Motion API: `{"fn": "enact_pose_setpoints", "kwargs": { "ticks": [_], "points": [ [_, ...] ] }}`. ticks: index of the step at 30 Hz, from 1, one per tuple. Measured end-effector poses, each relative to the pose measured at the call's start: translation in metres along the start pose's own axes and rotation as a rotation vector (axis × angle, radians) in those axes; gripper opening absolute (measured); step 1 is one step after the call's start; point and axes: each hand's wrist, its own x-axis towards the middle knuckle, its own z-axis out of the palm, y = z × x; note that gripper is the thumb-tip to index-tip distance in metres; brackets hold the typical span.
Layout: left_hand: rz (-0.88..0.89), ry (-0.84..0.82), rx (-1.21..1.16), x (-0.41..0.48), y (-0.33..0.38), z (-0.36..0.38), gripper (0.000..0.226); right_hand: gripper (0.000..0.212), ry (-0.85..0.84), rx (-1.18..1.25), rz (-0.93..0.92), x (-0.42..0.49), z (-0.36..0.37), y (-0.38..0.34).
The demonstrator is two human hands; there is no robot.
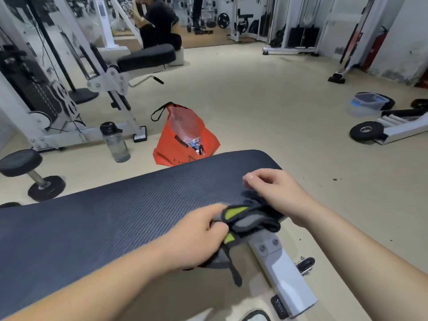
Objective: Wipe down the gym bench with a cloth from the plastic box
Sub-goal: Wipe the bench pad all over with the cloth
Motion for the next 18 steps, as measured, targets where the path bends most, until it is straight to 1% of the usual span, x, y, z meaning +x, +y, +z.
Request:
{"fn": "enact_pose_setpoints", "kwargs": {
  "ticks": [2,3,4,6,7,8,9,10,11,12,13,14,15,16,17,18],
  "points": [
    [-0.202,0.024,-0.451,0.003,0.014,-0.021,0.019,0.043,-0.183,0.268,0.087,-0.005,-0.003,-0.006],
    [-0.26,0.015,-0.627,0.005,0.021,-0.03,0.02,0.045,-0.265,0.416,0.128,-0.008,-0.004,-0.009],
    [-0.283,-0.003,-0.754,0.008,0.028,-0.038,0.02,0.046,-0.319,0.543,0.148,-0.009,-0.005,-0.012],
    [-0.277,-0.056,-0.875,0.015,0.04,-0.05,0.017,0.043,-0.363,0.695,0.111,-0.008,-0.009,-0.015],
    [-0.27,-0.081,-0.885,0.022,0.042,-0.054,0.018,0.039,-0.341,0.732,0.087,-0.006,-0.01,-0.016],
    [-0.273,-0.089,-0.856,0.03,0.04,-0.058,0.02,0.033,-0.266,0.723,0.093,-0.004,-0.01,-0.014],
    [-0.299,-0.071,-0.787,0.039,0.034,-0.059,0.02,0.027,-0.15,0.663,0.121,-0.001,-0.009,-0.011],
    [-0.343,-0.032,-0.687,0.049,0.026,-0.059,0.02,0.024,-0.016,0.532,0.148,0.003,-0.008,-0.004],
    [-0.391,0.035,-0.546,0.058,0.016,-0.058,0.019,0.027,0.109,0.336,0.156,0.006,-0.006,0.003],
    [-0.415,0.126,-0.372,0.066,0.005,-0.055,0.018,0.032,0.201,0.146,0.152,0.01,-0.005,0.011],
    [-0.388,0.238,-0.18,0.072,-0.004,-0.052,0.019,0.038,0.259,0.009,0.14,0.013,-0.005,0.02],
    [-0.296,0.344,0.014,0.077,-0.009,-0.046,0.023,0.041,0.304,-0.071,0.133,0.016,-0.006,0.025],
    [-0.136,0.412,0.18,0.078,-0.01,-0.038,0.029,0.041,0.347,-0.113,0.132,0.017,-0.009,0.028],
    [0.065,0.442,0.289,0.076,-0.007,-0.03,0.033,0.039,0.387,-0.144,0.129,0.018,-0.012,0.03],
    [0.252,0.416,0.382,0.073,-0.003,-0.021,0.035,0.038,0.421,-0.177,0.122,0.019,-0.015,0.031],
    [0.378,0.319,0.505,0.071,-0.001,-0.011,0.037,0.036,0.443,-0.204,0.118,0.02,-0.017,0.033]
  ]
}}
